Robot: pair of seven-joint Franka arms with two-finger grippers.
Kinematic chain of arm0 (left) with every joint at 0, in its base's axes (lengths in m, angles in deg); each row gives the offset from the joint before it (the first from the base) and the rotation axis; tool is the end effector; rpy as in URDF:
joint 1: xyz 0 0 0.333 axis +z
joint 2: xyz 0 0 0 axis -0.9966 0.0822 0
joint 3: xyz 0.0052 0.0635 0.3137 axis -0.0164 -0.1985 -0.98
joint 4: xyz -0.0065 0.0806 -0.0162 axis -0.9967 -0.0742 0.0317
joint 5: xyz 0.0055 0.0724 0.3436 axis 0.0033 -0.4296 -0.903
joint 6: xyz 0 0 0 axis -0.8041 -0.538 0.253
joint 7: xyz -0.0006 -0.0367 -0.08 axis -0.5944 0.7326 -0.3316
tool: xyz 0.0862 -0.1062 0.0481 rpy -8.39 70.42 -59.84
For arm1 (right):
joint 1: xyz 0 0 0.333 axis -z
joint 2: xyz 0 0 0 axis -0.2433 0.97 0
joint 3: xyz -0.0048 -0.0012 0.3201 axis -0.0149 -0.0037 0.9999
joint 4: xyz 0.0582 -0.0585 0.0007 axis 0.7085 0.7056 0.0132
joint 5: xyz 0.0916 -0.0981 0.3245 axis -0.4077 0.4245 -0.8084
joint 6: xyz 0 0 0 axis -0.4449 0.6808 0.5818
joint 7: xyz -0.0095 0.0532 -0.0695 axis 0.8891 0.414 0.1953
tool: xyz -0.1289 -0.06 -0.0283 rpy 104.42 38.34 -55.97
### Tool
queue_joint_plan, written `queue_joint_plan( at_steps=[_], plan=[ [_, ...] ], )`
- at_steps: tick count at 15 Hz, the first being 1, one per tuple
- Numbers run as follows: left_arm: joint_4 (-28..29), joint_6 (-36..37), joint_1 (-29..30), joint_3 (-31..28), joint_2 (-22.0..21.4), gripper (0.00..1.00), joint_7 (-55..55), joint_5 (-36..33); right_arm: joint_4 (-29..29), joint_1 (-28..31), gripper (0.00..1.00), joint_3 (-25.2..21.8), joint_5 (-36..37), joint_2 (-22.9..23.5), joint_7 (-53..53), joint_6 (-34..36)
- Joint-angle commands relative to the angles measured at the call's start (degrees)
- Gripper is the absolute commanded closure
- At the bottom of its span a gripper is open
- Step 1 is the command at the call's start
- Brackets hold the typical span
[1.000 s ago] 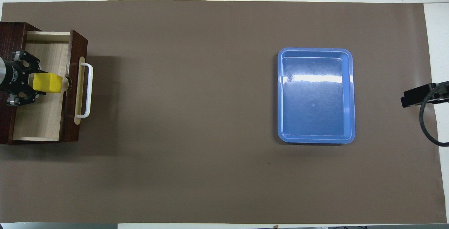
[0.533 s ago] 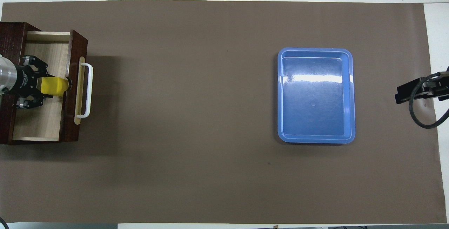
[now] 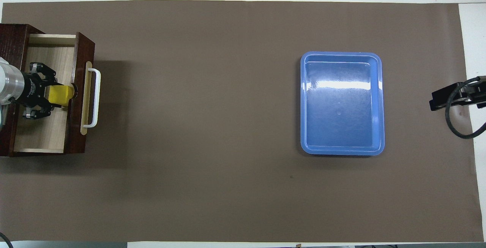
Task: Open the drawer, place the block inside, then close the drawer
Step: 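Lower the cube into the drawer and open the left gripper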
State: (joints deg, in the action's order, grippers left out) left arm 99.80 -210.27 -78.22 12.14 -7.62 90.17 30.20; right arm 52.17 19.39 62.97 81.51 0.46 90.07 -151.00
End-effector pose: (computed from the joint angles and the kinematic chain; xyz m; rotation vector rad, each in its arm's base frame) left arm 0.5397 0.0412 0.4220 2.3751 2.0237 0.0981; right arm 0.4880 -0.0170 0.5920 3.1144 0.0337 -0.1945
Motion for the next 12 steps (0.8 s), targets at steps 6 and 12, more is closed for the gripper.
queue_joint_plan(
  at_steps=[6, 12],
  plan=[
    [2.4, -2.6, 0.8, 0.2, -0.6, 1.0, -0.6, -1.0, -0.2, 0.4, 0.0, 0.1, -0.4, -0.7, -0.4, 0.4],
    [2.4, -2.8, 0.8, 0.2, -0.6, 0.99, -0.6, -1.0, -0.2, 0.5, 0.0, 0.1, -0.2, -0.7, -0.2, 0.1]
  ],
)
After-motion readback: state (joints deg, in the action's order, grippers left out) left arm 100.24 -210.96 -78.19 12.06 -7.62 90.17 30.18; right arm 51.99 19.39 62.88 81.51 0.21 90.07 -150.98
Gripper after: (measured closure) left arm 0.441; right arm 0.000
